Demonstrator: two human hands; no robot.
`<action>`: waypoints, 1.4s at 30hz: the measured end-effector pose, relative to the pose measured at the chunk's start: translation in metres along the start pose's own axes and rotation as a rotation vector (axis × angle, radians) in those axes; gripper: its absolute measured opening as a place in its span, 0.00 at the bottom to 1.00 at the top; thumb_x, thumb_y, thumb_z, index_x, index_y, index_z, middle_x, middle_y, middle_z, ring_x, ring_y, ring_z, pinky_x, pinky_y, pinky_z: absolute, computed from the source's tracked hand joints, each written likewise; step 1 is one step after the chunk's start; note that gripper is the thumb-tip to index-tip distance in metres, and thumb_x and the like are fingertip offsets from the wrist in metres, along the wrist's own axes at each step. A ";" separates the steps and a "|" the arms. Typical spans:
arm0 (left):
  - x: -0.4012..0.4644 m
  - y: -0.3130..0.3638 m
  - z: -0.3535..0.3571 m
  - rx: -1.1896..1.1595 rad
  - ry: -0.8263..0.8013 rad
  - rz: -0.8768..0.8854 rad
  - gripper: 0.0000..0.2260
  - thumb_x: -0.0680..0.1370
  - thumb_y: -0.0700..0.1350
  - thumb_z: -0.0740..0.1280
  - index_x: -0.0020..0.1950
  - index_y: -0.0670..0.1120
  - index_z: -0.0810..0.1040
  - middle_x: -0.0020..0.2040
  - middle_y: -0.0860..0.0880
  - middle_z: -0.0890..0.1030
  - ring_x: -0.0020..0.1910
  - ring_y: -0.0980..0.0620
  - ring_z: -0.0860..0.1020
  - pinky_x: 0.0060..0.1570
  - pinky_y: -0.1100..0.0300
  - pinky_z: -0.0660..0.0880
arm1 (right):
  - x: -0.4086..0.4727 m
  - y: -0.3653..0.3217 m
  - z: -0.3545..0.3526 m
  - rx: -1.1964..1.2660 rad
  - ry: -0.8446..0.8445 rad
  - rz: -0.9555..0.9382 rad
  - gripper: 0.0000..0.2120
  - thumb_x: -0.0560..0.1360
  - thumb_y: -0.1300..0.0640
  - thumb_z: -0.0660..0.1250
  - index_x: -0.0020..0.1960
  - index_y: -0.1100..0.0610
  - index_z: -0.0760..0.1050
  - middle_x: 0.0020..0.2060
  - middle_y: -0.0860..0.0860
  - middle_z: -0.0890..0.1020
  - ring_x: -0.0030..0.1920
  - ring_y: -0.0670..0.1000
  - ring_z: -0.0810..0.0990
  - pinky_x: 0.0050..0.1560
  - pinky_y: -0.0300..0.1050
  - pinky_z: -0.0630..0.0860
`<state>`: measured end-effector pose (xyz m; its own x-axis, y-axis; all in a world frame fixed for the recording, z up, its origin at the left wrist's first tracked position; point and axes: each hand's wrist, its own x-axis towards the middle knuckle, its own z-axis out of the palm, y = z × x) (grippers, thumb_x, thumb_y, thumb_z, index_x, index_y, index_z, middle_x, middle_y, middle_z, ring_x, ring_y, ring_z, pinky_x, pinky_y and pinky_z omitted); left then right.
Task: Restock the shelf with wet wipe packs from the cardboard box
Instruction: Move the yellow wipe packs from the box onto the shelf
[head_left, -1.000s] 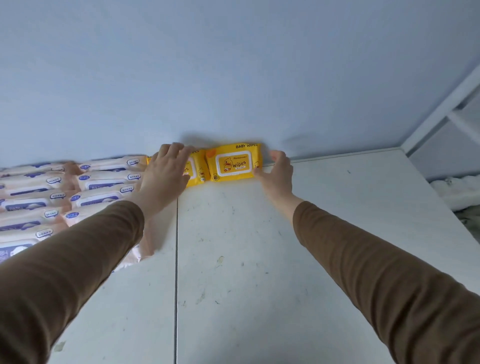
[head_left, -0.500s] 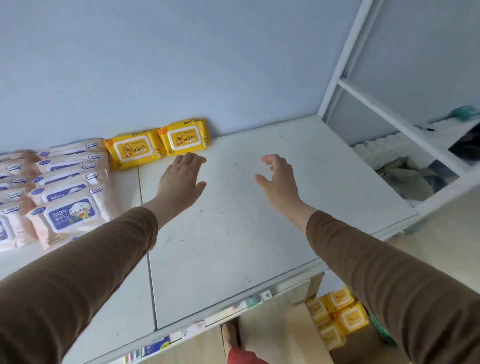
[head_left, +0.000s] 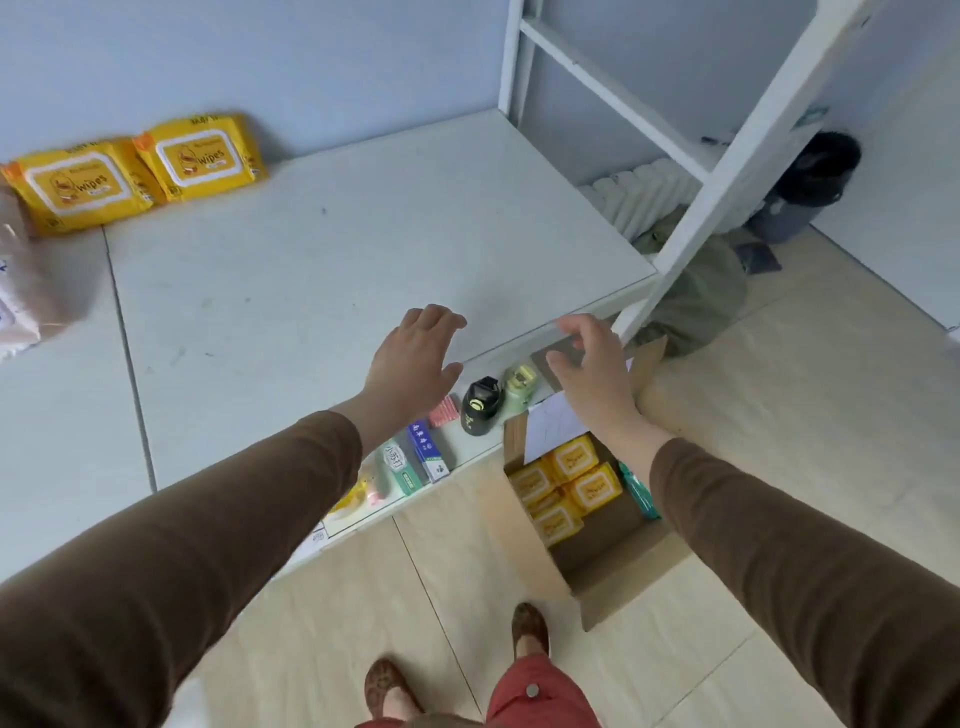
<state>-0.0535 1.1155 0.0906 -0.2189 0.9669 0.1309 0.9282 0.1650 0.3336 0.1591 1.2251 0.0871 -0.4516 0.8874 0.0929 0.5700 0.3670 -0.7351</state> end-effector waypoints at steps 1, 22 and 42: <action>0.002 0.014 0.012 -0.006 -0.008 0.022 0.23 0.76 0.47 0.69 0.70 0.49 0.70 0.66 0.51 0.72 0.65 0.48 0.69 0.59 0.52 0.73 | -0.004 0.016 -0.008 -0.012 -0.002 0.019 0.17 0.77 0.59 0.67 0.65 0.54 0.72 0.58 0.47 0.74 0.59 0.50 0.73 0.60 0.44 0.72; -0.016 0.157 0.387 -0.020 -0.552 -0.222 0.23 0.76 0.40 0.64 0.71 0.49 0.67 0.67 0.50 0.70 0.67 0.48 0.67 0.62 0.54 0.71 | -0.039 0.412 0.022 -0.056 -0.520 0.633 0.24 0.76 0.56 0.71 0.69 0.57 0.69 0.65 0.53 0.76 0.63 0.53 0.76 0.62 0.49 0.74; -0.039 0.099 0.648 0.139 -0.726 -0.463 0.36 0.69 0.50 0.76 0.72 0.47 0.62 0.66 0.46 0.70 0.64 0.44 0.70 0.61 0.50 0.71 | -0.001 0.629 0.192 -0.185 -0.622 0.776 0.50 0.67 0.42 0.78 0.77 0.59 0.55 0.72 0.59 0.70 0.71 0.60 0.70 0.68 0.53 0.70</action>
<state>0.2423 1.2202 -0.4863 -0.3813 0.6737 -0.6331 0.8317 0.5489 0.0832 0.3865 1.4020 -0.5041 -0.1588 0.6154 -0.7721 0.9318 -0.1652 -0.3233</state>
